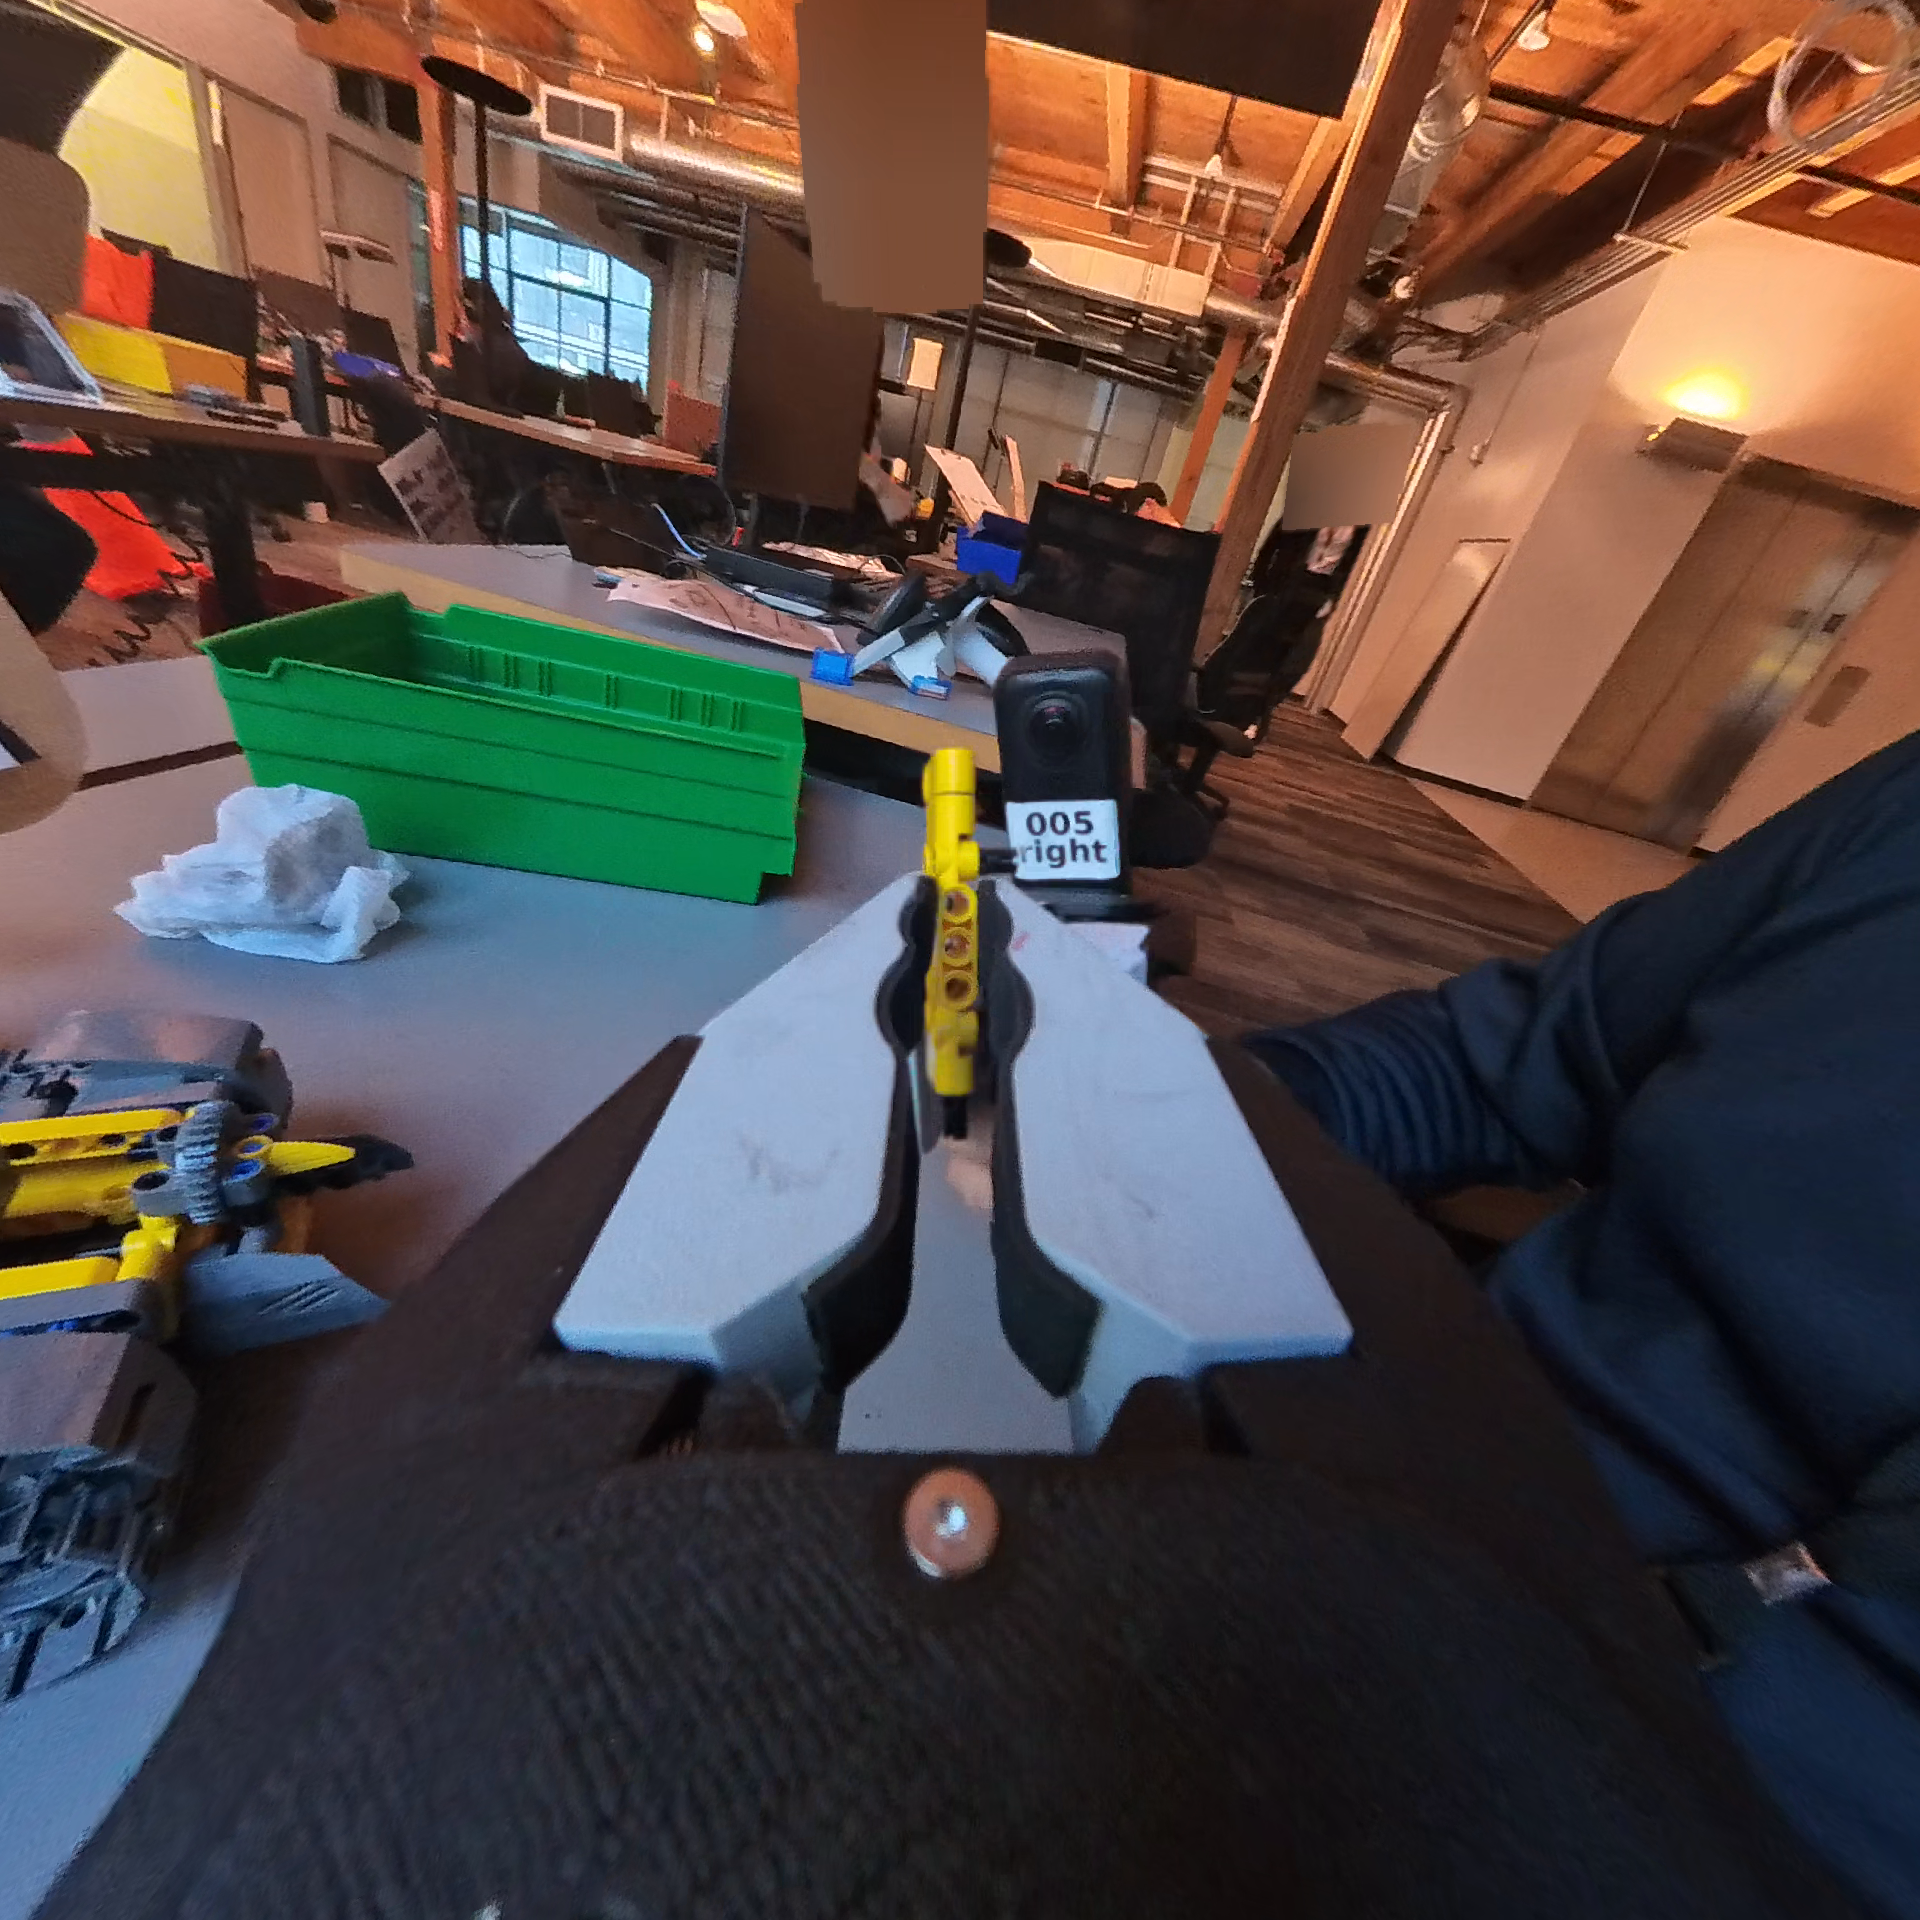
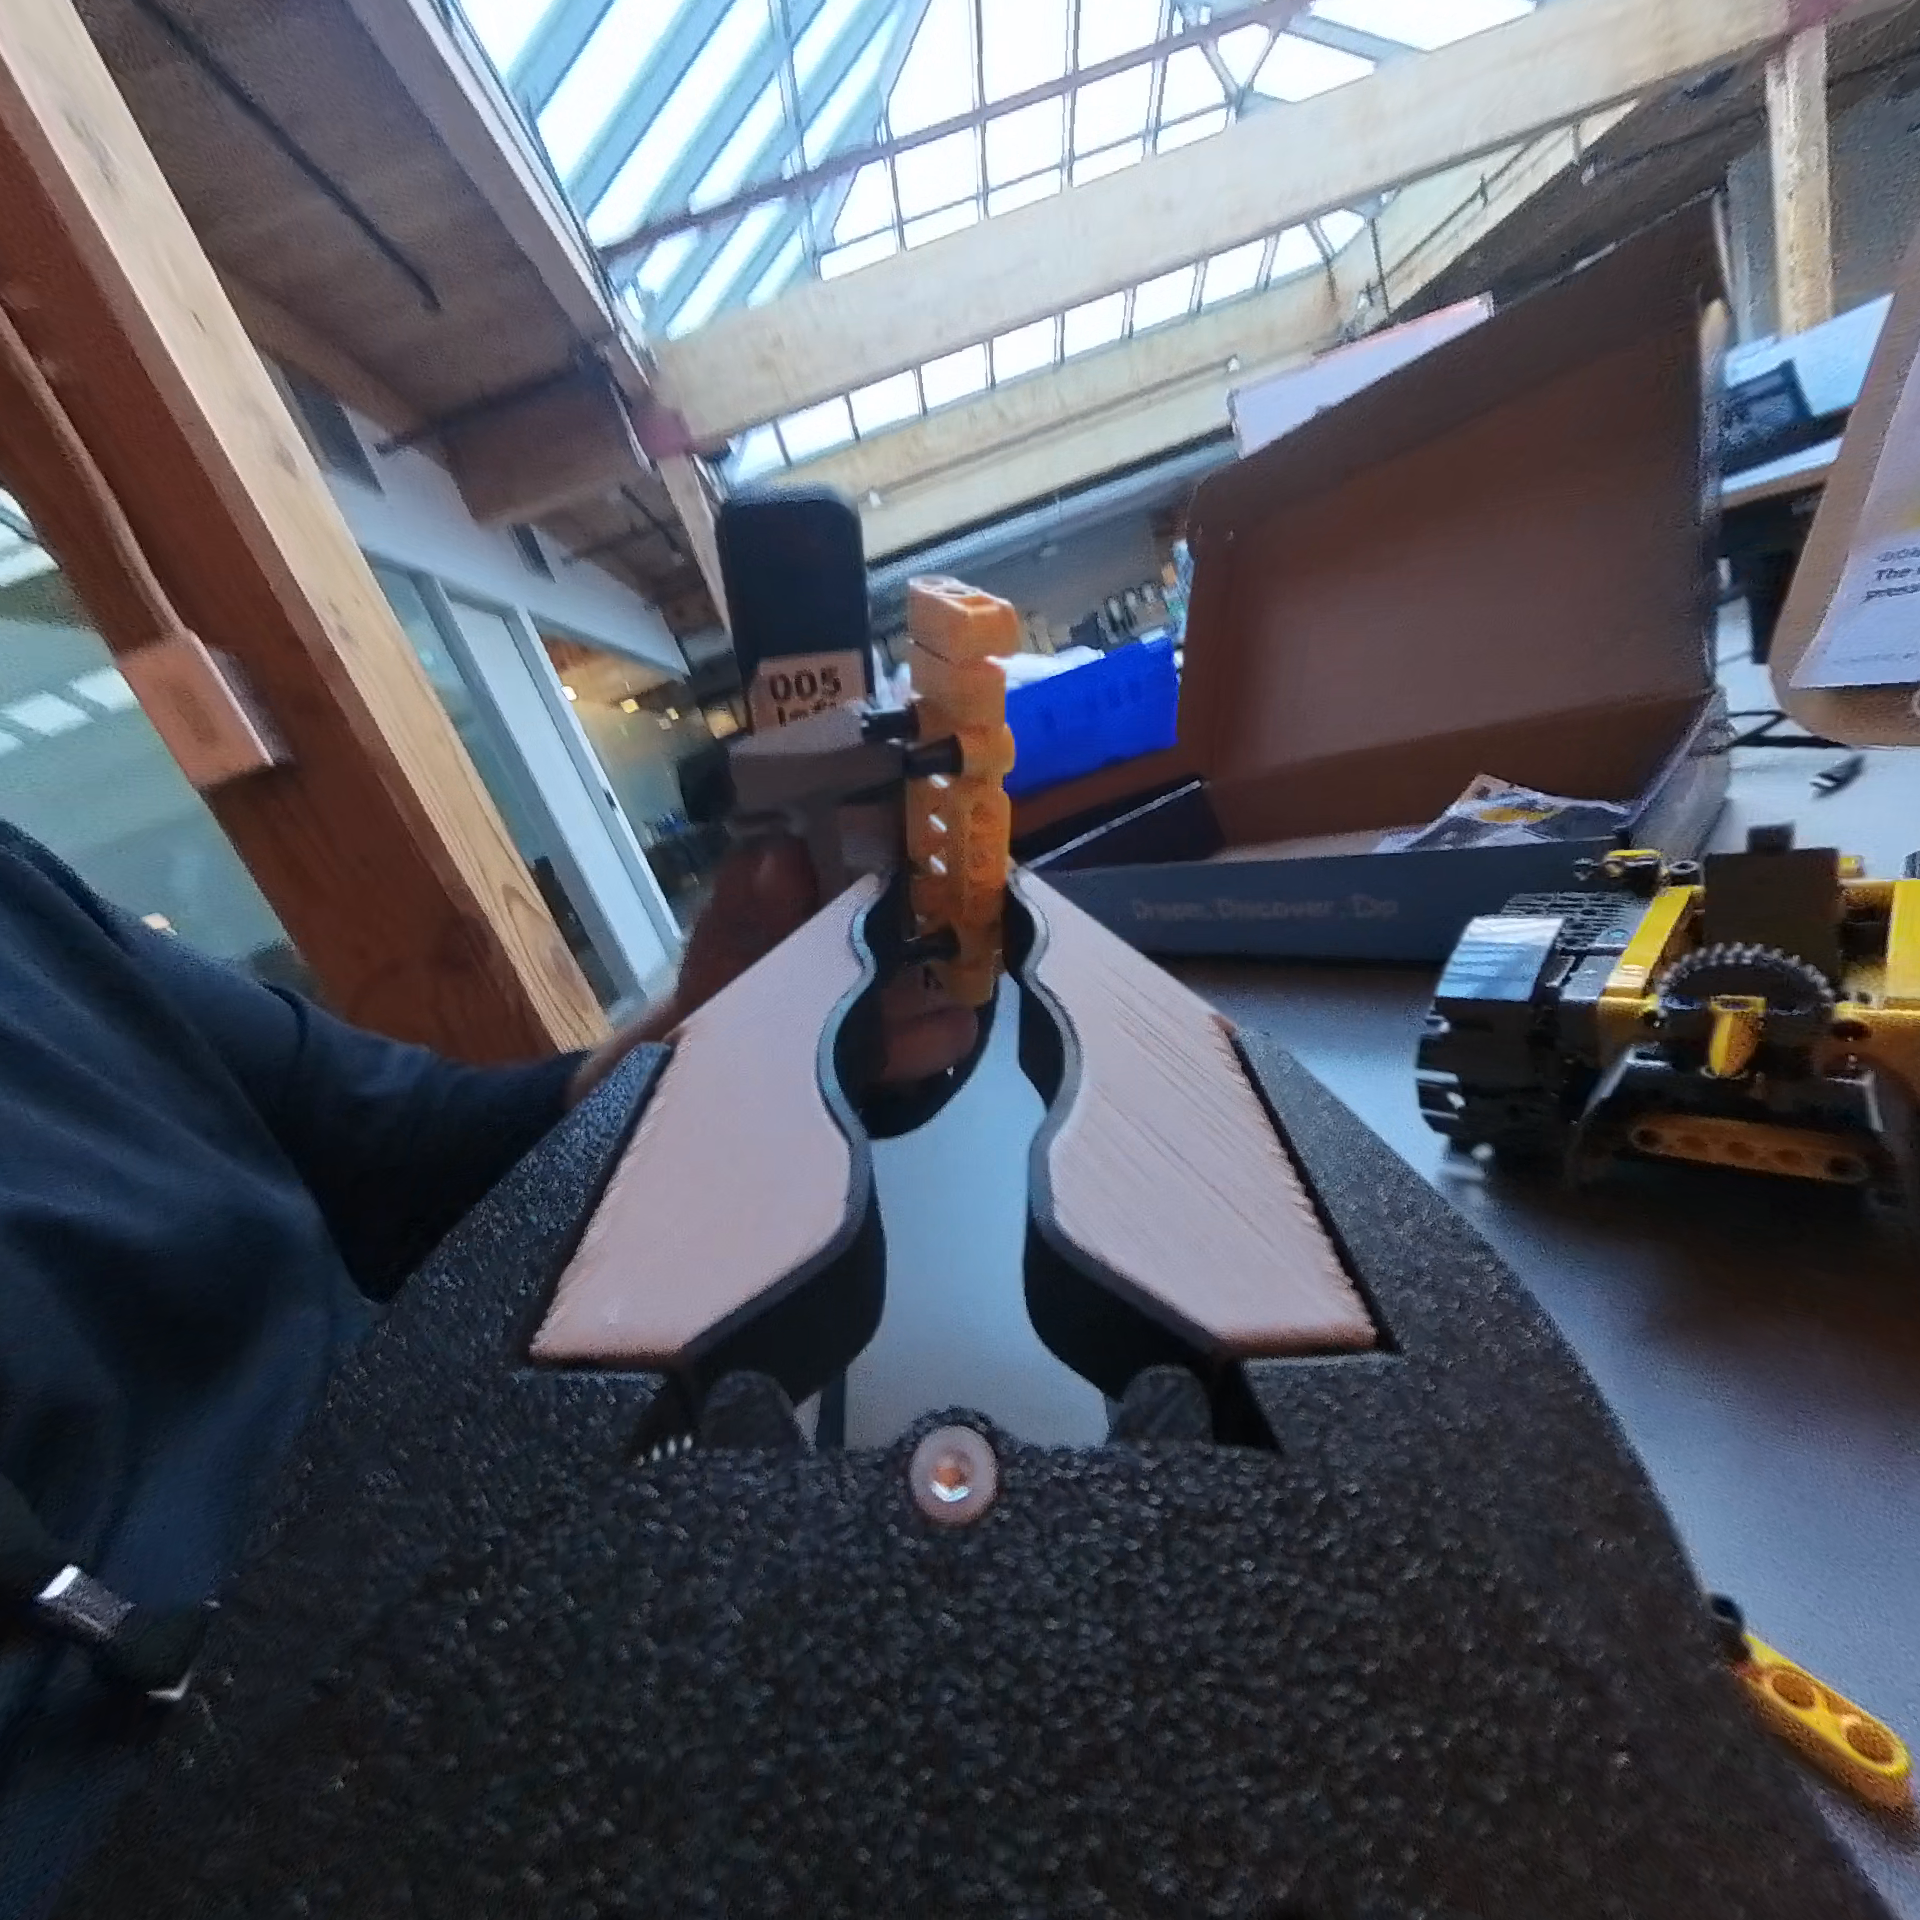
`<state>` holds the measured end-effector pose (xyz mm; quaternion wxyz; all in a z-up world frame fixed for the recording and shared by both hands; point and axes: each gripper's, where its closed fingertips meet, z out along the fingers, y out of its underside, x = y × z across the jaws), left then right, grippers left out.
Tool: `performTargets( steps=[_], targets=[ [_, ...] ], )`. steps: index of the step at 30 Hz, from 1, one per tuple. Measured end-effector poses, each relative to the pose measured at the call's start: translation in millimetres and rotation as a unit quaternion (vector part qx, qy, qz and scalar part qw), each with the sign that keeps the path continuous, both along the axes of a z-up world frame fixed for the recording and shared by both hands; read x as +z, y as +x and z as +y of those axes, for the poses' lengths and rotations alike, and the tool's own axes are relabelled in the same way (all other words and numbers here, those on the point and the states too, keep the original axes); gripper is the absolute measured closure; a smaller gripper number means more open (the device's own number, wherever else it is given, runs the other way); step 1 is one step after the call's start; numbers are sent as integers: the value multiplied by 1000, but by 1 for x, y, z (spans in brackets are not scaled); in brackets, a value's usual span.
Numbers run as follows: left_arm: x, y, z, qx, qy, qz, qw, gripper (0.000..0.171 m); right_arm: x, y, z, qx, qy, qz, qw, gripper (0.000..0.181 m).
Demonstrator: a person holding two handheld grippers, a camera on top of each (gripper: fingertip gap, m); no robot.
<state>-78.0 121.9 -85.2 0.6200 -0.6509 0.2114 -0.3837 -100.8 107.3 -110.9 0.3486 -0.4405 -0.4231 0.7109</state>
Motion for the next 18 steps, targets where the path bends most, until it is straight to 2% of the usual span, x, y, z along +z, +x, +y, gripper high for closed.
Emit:
performTargets(
  steps=[2, 5, 8, 13, 14, 16, 18],
  targets=[
    [-1, 3, -1, -15, -10, -4, 1000, 166, -3, -2, -3, -1, 22, -17, 1000, 165],
    [-15, 6, 0, -27, -46, 28, 998, 152, -5, -2, -3, 11, 46, -45, 998, 165],
    [-19, 9, -2, -31, -45, 52, 997, 162, -16, -4, -9, 21, 88, -92, 992, 165],
    [-26, 6, -2, -19, -39, 104, 994, 166, -26, 2, -10, 40, 147, -142, 978, 163],
    [-25, 6, -4, -27, -42, 98, 994, 166, -27, 6, -9, 45, 162, -147, 975, 163],
    [-22, 7, -9, -54, -58, 70, 994, 166, -20, 14, -1, 48, 168, -145, 974, 148],
    [-18, 8, -10, -74, -65, 33, 995, 167, -1, 24, 9, 46, 141, -113, 982, 149]
  ],
)
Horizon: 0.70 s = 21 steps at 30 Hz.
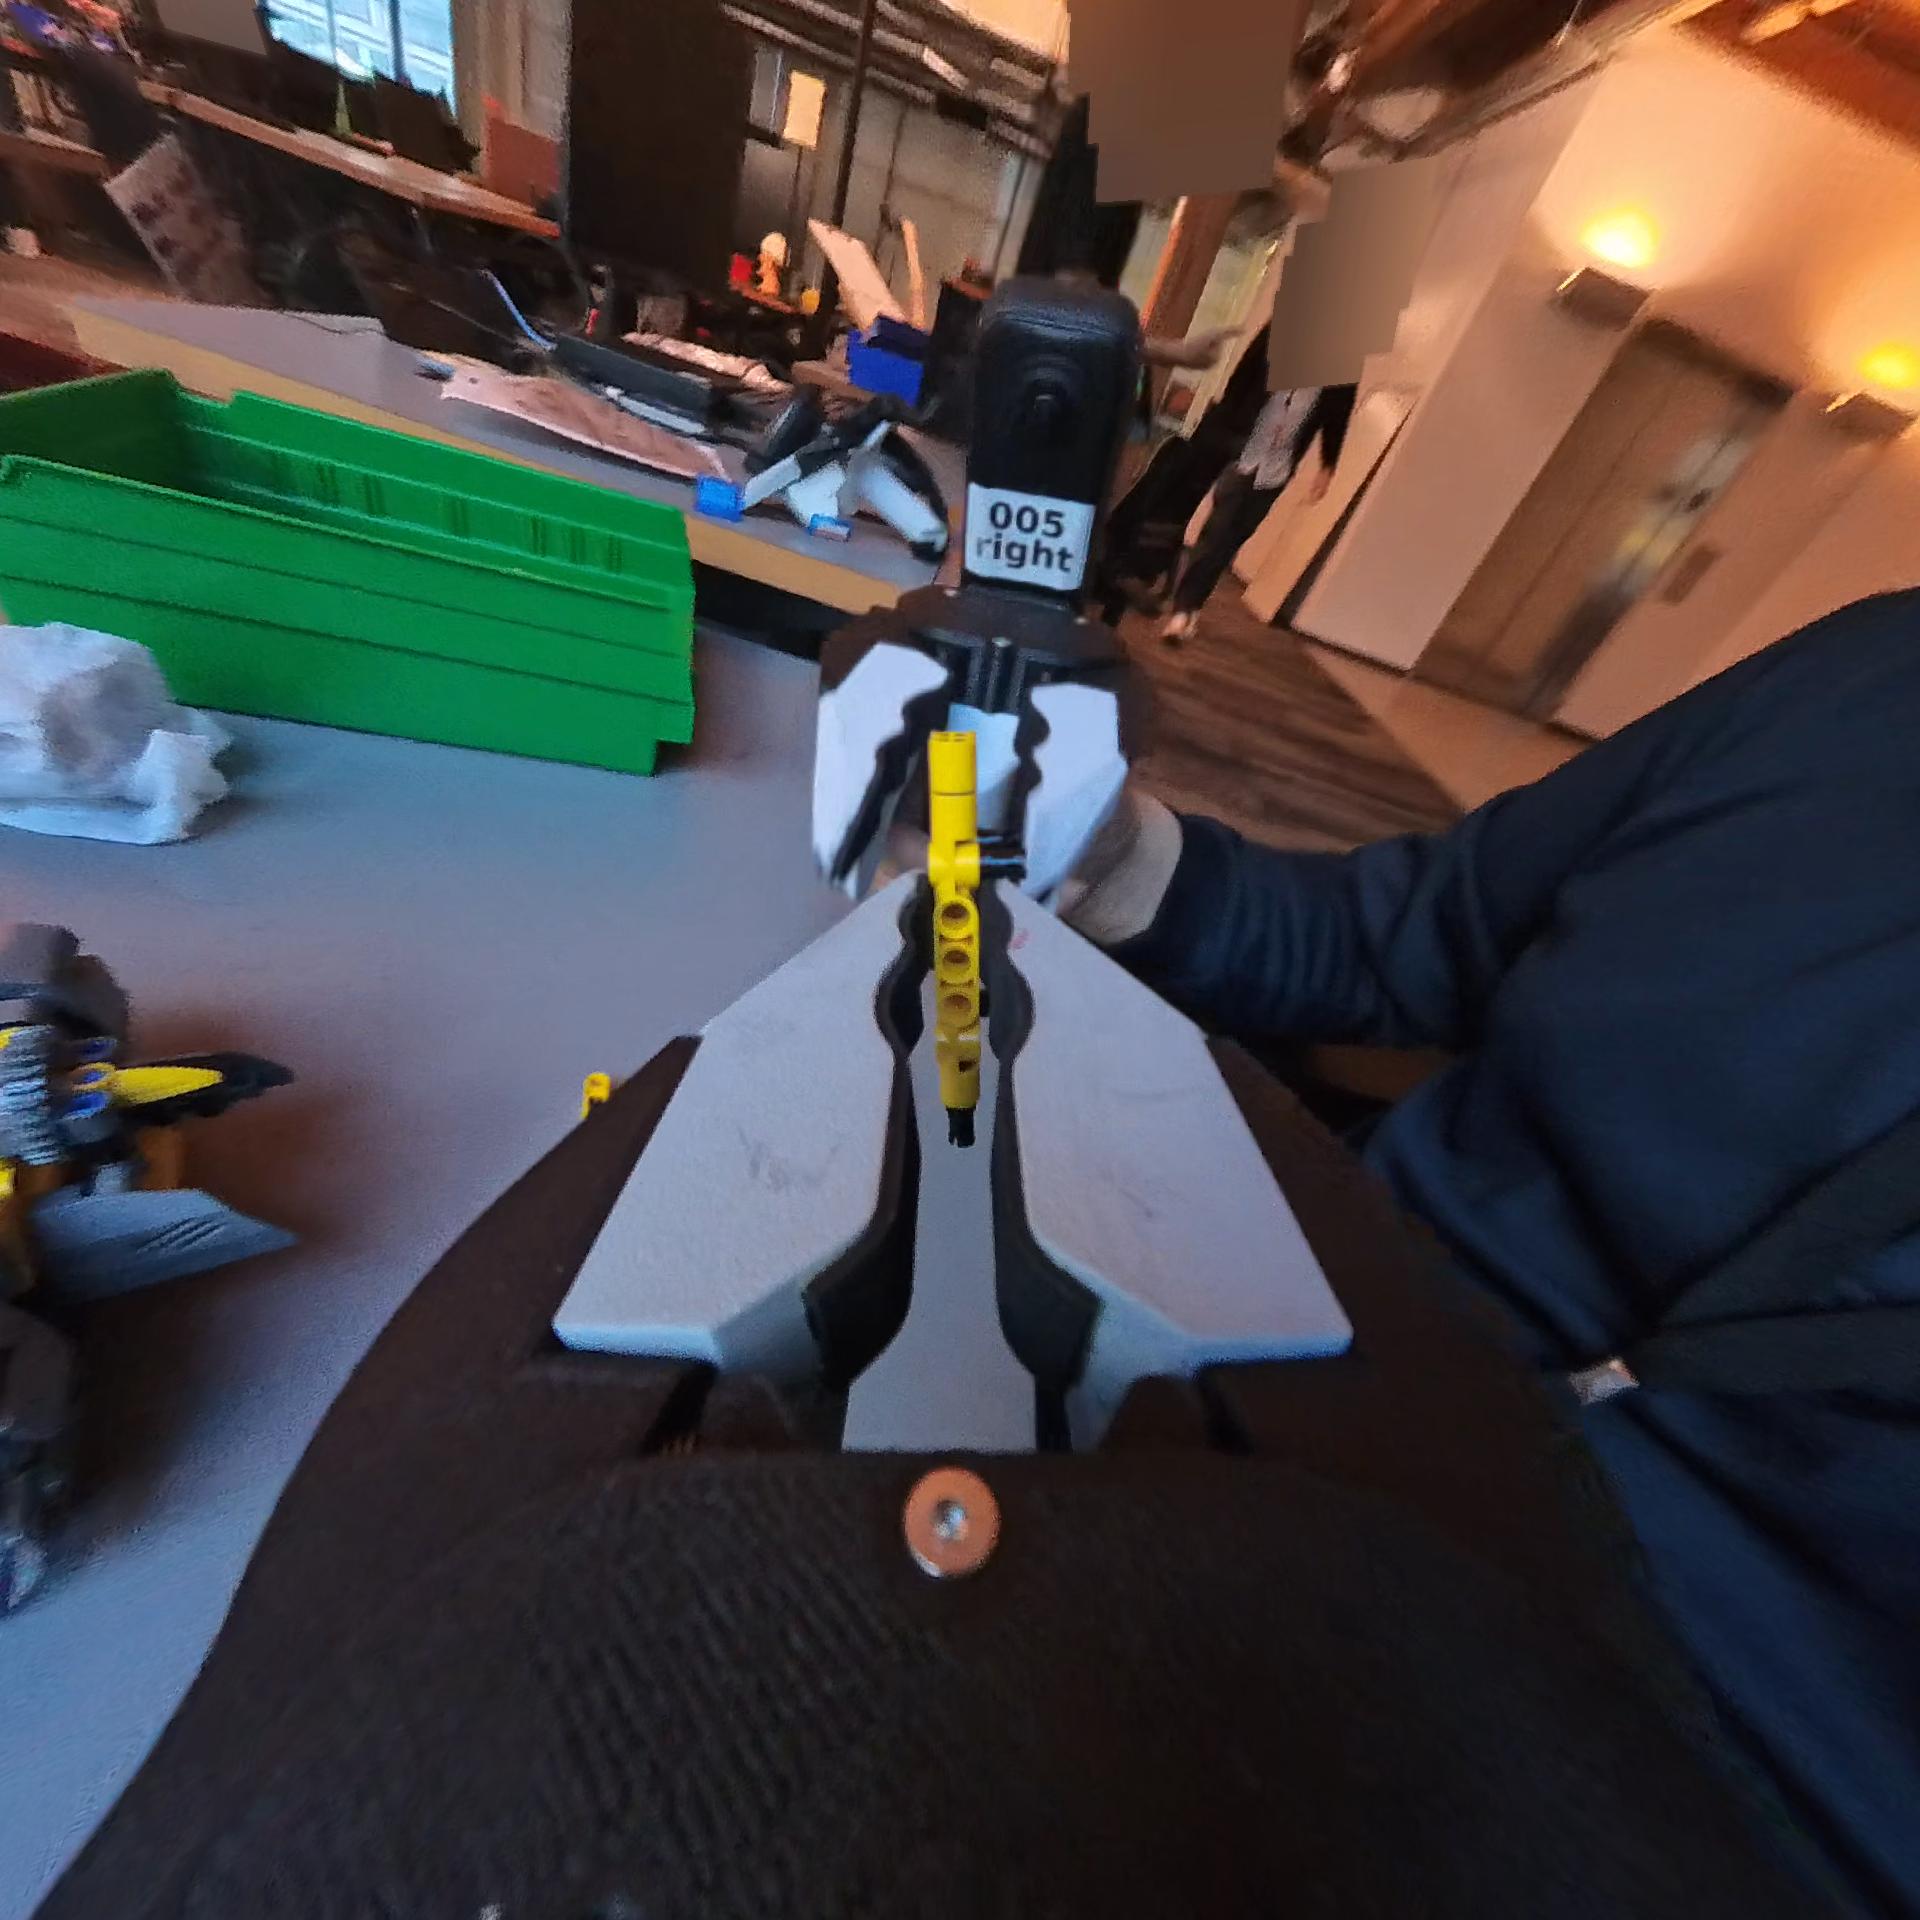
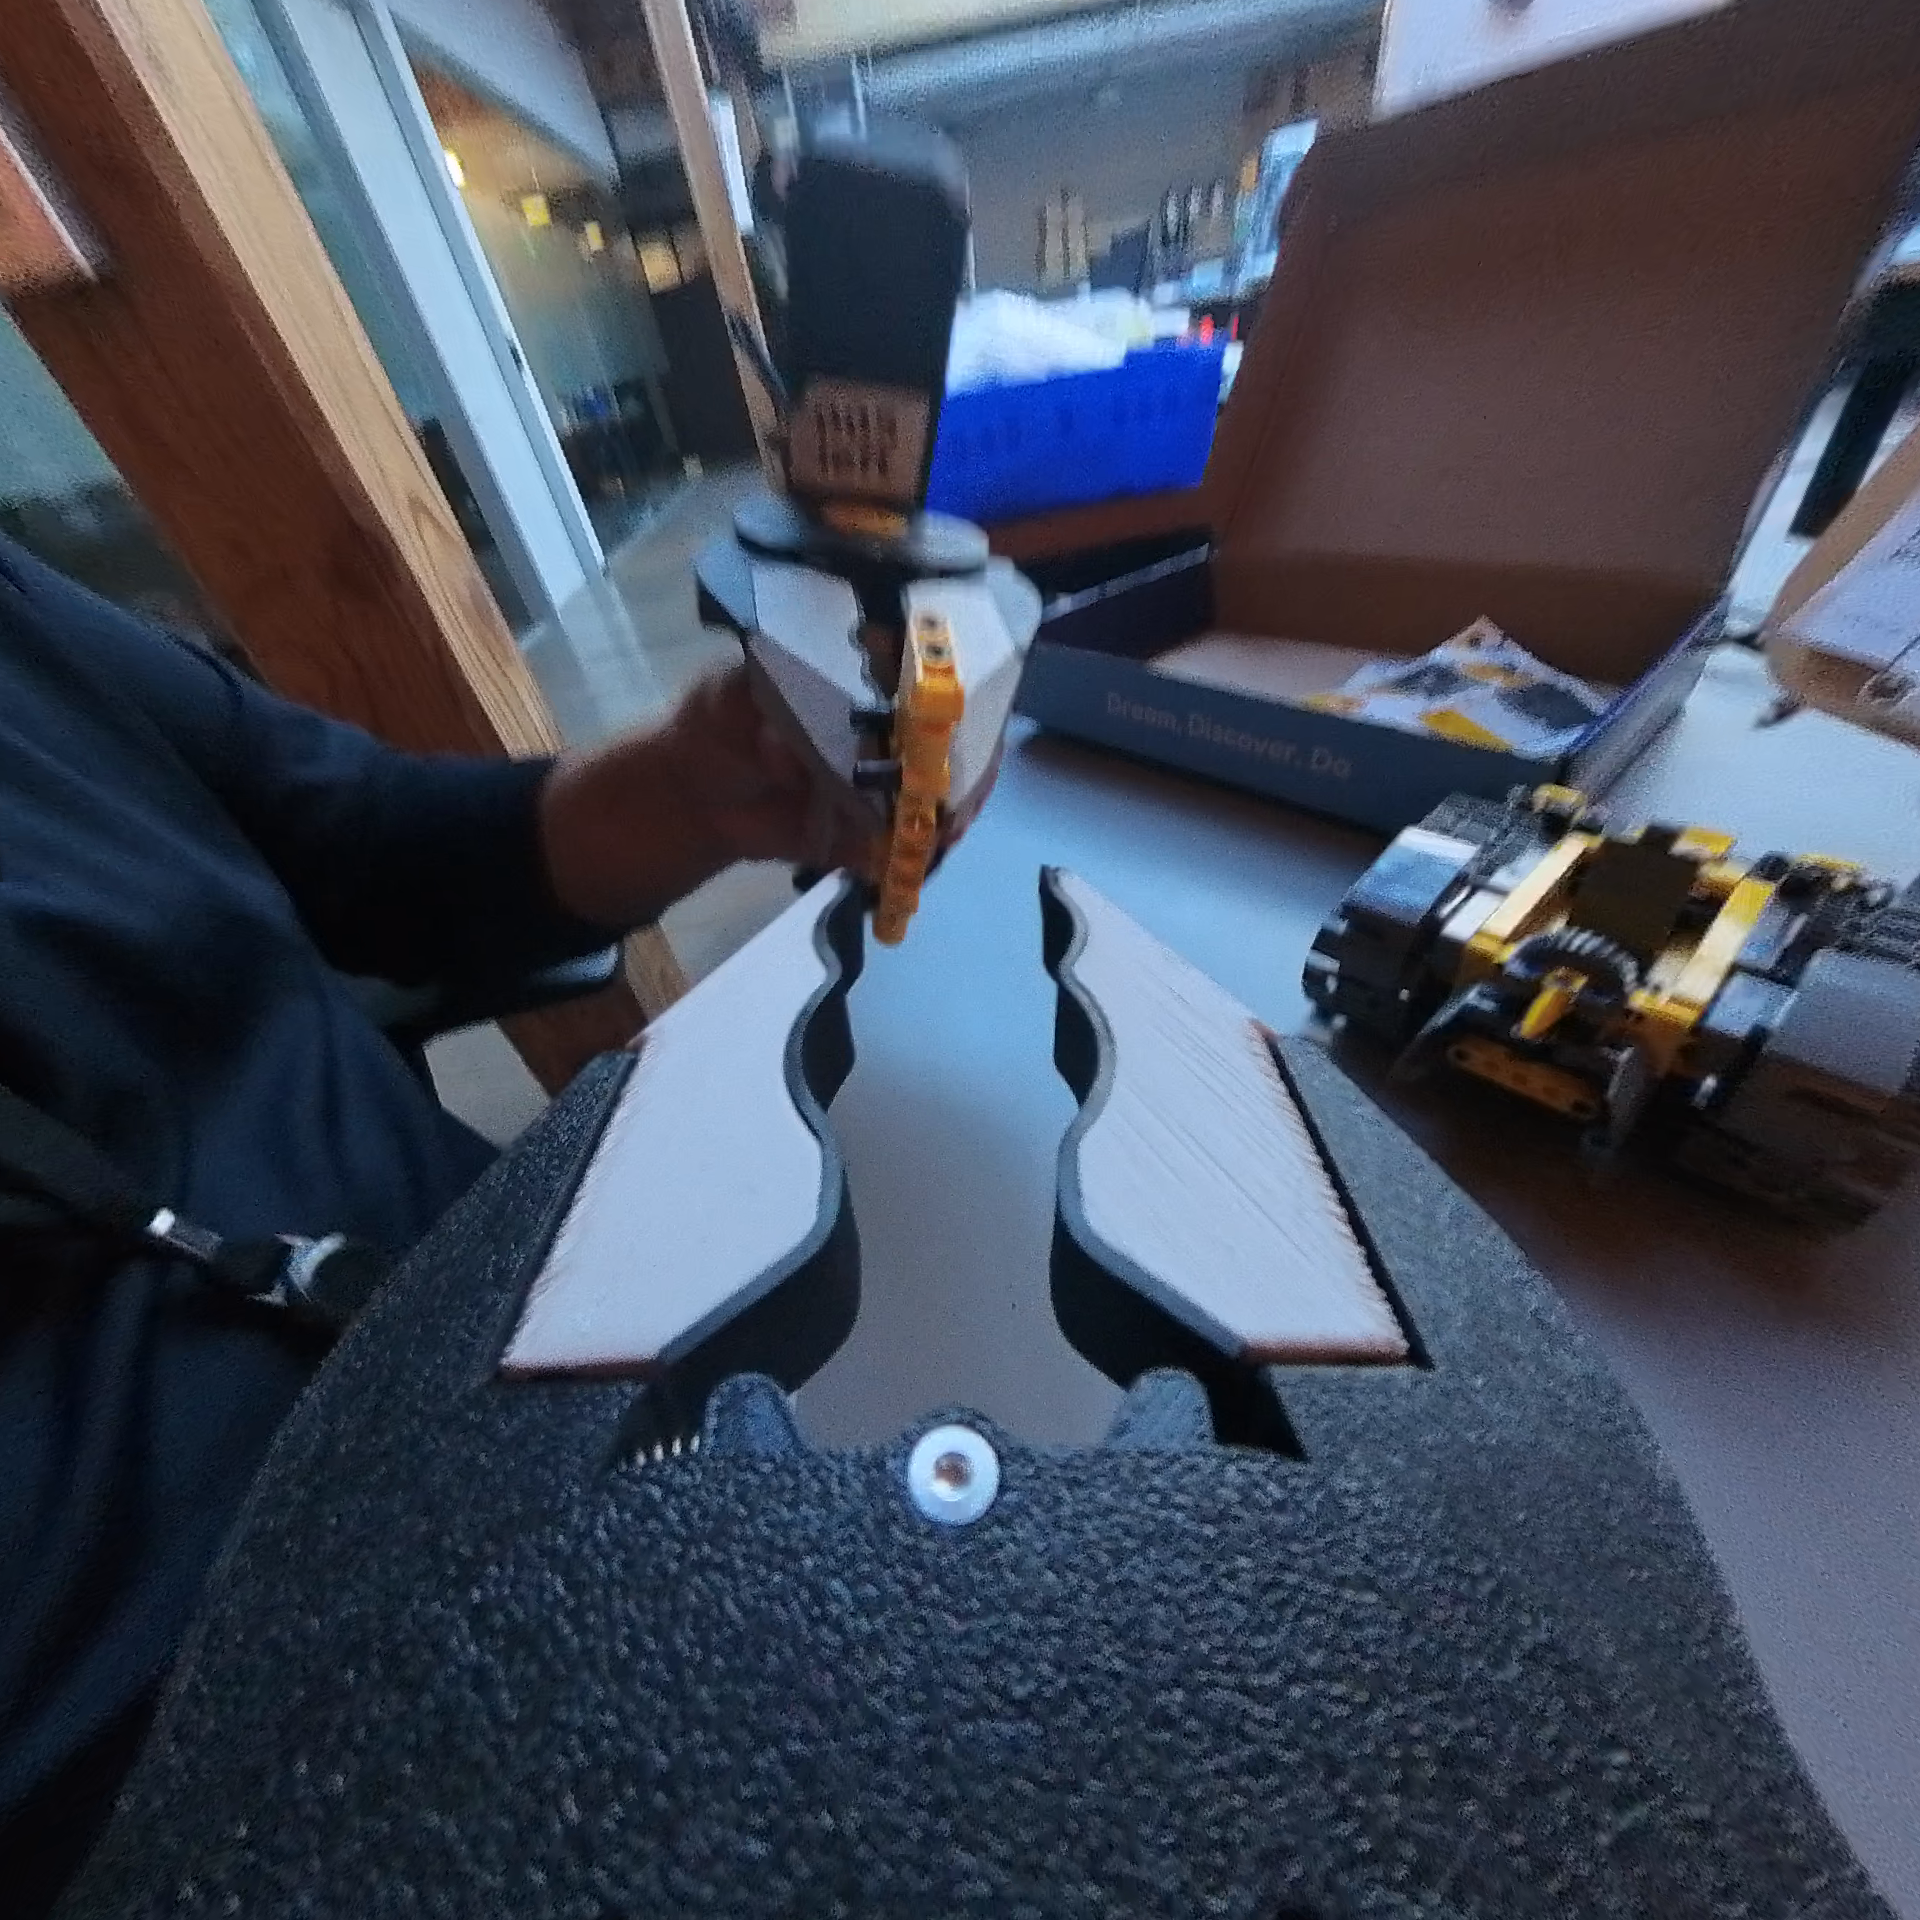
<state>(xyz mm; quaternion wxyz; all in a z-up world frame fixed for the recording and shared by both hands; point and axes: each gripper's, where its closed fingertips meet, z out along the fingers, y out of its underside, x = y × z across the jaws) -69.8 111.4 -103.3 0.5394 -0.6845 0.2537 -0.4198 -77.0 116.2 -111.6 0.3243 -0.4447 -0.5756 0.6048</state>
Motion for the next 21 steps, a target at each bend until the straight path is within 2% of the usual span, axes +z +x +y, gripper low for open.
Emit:
performTargets(
  steps=[3, 5, 12, 21],
  targets=[
    [-3, 6, 1, -9, -11, -18, 1000, 166, 32, 10, 8, 7, -68, 61, 996, 155],
    [-3, 11, 2, -12, -8, -24, 1000, 166, 39, 7, 9, 8, -98, 67, 993, 160],
    [-2, 13, 4, 1, -3, -20, 1000, 167, 29, -10, -6, 25, -75, 40, 996, 175],
    [-6, 2, 14, 52, 14, -1, 999, 164, 26, -20, 2, 14, -88, 47, 995, 176]
  ],
)
